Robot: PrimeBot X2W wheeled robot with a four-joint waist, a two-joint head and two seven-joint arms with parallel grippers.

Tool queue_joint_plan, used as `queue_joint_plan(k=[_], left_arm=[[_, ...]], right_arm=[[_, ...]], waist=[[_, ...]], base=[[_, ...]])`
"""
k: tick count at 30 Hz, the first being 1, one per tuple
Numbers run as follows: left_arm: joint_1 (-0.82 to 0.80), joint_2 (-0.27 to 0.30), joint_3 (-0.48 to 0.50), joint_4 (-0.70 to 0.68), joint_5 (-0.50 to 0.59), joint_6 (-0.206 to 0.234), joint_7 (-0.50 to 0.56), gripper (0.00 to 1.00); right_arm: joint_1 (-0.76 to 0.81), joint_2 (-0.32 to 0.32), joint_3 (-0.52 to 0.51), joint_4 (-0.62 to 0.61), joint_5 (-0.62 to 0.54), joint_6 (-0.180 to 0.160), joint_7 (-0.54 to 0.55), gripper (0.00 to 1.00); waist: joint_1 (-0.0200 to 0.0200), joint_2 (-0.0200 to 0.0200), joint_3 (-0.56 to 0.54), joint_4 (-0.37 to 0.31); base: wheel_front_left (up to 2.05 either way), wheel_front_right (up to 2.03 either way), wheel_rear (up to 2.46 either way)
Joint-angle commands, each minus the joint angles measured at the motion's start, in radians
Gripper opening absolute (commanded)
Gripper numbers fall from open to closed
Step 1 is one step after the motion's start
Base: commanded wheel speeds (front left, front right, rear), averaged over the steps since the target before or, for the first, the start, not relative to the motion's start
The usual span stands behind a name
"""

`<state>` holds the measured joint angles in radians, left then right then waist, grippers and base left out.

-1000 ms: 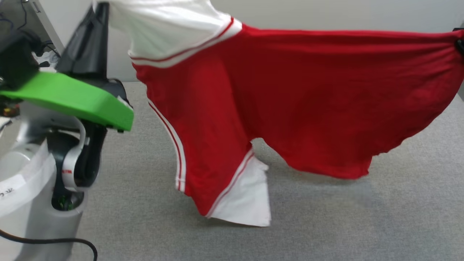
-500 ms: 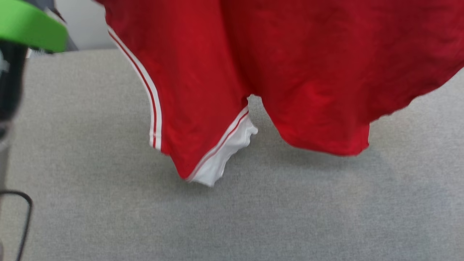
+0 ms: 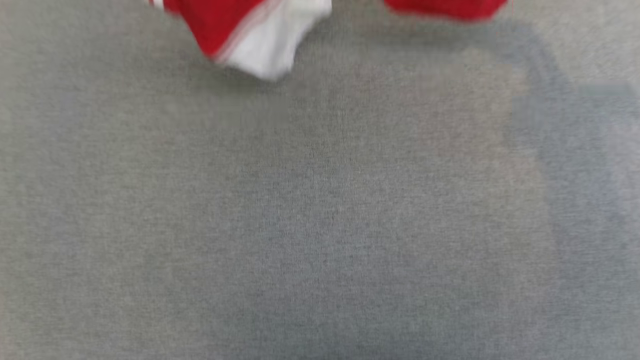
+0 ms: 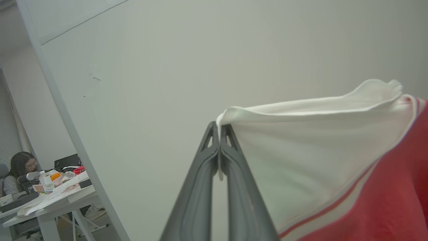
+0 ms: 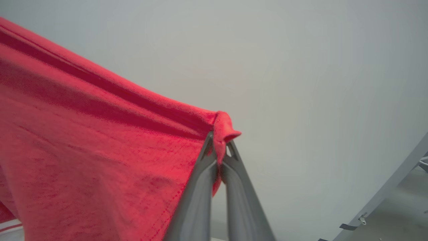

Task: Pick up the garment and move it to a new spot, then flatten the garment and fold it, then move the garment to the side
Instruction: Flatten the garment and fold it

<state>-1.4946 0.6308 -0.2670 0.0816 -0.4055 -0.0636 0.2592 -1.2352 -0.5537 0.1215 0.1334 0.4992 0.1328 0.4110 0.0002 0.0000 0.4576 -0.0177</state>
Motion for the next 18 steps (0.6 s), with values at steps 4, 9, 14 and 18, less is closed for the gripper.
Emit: queue_joint_plan(k=[4, 9, 14, 18], left_arm=[[-0.217, -0.016, -0.026, 0.179, 0.060, -0.022, -0.078, 0.00], [-0.404, -0.050, -0.064, 0.380, 0.116, -0.036, -0.189, 0.00], [-0.507, -0.087, -0.073, 0.546, 0.139, -0.035, -0.334, 0.00], [-0.510, -0.114, -0.092, 0.646, 0.137, -0.045, -0.436, 0.00]], right_arm=[[-0.170, 0.037, 0.033, 0.156, -0.065, -0.002, -0.088, 0.00], [-0.335, 0.081, 0.055, 0.326, -0.133, -0.002, -0.198, 0.00], [-0.443, 0.118, 0.050, 0.458, -0.181, -0.002, -0.302, 0.00], [-0.478, 0.143, 0.071, 0.535, -0.205, -0.002, -0.370, 0.00]], waist=[[-0.0002, 0.0000, 0.206, -0.007], [-0.0002, 0.0000, 0.266, -0.013], [-0.0002, 0.0000, 0.302, -0.005], [-0.0002, 0.0000, 0.315, 0.007]], base=[[0.00, 0.00, 0.00], [0.00, 0.00, 0.00], [0.00, 0.00, 0.00], [0.00, 0.00, 0.00]])
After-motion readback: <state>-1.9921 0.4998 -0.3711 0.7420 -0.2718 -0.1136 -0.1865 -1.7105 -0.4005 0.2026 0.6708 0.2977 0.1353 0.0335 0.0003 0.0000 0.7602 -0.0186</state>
